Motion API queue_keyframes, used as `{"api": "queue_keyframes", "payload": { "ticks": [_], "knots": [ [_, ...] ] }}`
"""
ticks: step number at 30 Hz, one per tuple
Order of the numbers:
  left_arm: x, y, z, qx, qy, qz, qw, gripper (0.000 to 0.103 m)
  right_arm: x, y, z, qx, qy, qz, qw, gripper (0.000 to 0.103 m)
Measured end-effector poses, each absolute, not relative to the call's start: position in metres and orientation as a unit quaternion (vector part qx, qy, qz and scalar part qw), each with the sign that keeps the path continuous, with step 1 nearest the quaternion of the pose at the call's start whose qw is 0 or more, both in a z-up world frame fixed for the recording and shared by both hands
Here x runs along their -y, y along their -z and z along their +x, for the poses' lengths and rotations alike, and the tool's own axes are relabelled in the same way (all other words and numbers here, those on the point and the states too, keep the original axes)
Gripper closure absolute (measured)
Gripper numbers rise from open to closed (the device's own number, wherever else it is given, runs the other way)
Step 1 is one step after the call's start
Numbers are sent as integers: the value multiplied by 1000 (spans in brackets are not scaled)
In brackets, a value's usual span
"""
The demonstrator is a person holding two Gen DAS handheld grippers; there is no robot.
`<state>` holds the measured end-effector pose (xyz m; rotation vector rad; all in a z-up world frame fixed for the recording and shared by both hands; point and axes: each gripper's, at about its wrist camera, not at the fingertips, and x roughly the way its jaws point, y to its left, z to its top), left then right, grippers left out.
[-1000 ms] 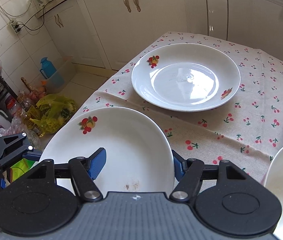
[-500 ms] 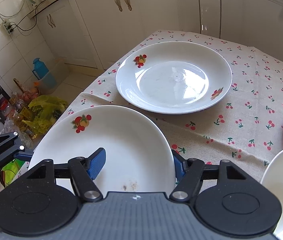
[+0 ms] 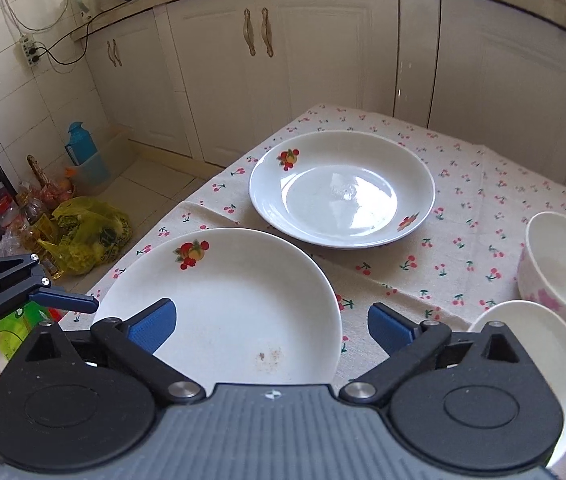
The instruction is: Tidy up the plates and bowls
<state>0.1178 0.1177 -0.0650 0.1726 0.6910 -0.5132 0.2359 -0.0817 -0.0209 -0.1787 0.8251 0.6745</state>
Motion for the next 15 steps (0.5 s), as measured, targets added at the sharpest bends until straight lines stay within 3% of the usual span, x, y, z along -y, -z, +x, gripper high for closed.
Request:
{"api": "queue_keyframes", "payload": {
  "ticks": [15],
  "knots": [
    [-83, 43, 64, -281, 184, -4, 942, 3, 162, 17, 115, -342, -257, -87, 900, 0]
  ]
}}
